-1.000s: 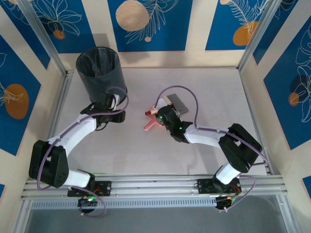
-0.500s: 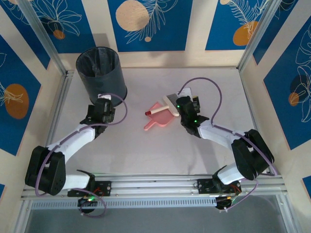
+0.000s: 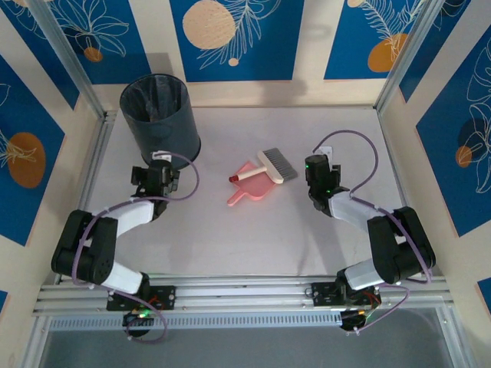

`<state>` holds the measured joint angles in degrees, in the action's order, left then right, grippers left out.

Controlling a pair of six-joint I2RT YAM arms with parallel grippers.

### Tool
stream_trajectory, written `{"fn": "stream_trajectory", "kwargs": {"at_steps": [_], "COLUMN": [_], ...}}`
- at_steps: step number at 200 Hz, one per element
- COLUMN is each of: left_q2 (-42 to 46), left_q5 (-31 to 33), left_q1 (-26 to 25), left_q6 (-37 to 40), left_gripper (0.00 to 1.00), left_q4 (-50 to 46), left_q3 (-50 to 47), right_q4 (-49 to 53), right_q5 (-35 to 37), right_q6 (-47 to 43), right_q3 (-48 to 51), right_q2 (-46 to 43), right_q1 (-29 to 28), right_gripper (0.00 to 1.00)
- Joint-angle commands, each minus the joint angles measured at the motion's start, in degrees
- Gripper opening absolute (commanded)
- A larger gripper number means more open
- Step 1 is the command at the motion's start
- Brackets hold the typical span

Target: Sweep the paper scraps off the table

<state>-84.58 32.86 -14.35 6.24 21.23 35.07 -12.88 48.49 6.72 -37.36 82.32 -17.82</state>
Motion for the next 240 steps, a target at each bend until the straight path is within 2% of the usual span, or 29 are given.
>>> {"fn": "stream_trajectory", "kwargs": {"at_steps": [1,64,101,129,148,175,191,198,226,240], "left_q2": [-2.11,-3.8,-2.51,-5.22,-5.19,-4.75,-4.94,-4.9,-4.81,-4.81], "left_q5": [-6.13,-19.31,-27.33,-29.28,-30.05,-28.76,-27.54,-27.5,-27.59,-28.34], "left_q1": [1.61,5.56,9.4,10.69,11.01,11.0,10.94,10.93,10.98,10.93], "left_q6": [0.63,-0.87,-3.23,-4.08,-4.24,-4.62,-4.92,-4.92,-4.92,-4.7], "left_gripper": [1.0,1.0,1.0,1.0,1.0,1.0,1.0,1.0,1.0,1.0], "left_q4": [8.79,13.96,24.0,38.77,39.66,34.57,33.17,33.17,33.59,33.41], "left_q3": [-1.7,-3.86,-10.24,-16.63,-17.18,-15.01,-14.16,-14.18,-14.45,-14.35], "right_q4": [-6.69,-19.93,-25.16,-32.63,-34.91,-39.77,-37.03,-37.01,-35.88,-35.9], "right_q5": [-8.28,-22.41,-29.22,-31.97,-32.91,-32.27,-32.21,-31.78,-33.03,-33.04], "right_q6": [1.89,1.11,1.39,0.36,0.23,-0.85,-0.29,0.26,0.93,0.97], "right_q3": [2.75,10.41,12.96,15.38,15.74,16.31,15.22,15.08,14.77,14.78], "right_q2": [-2.22,-3.23,-3.29,-0.35,1.44,5.36,5.05,5.25,5.02,4.96], "right_q1": [2.74,10.55,14.49,15.37,15.32,14.49,14.65,15.11,15.89,15.89], "right_gripper": [0.58,0.59,0.6,0.61,0.61,0.62,0.64,0.67,0.99,0.99]}}
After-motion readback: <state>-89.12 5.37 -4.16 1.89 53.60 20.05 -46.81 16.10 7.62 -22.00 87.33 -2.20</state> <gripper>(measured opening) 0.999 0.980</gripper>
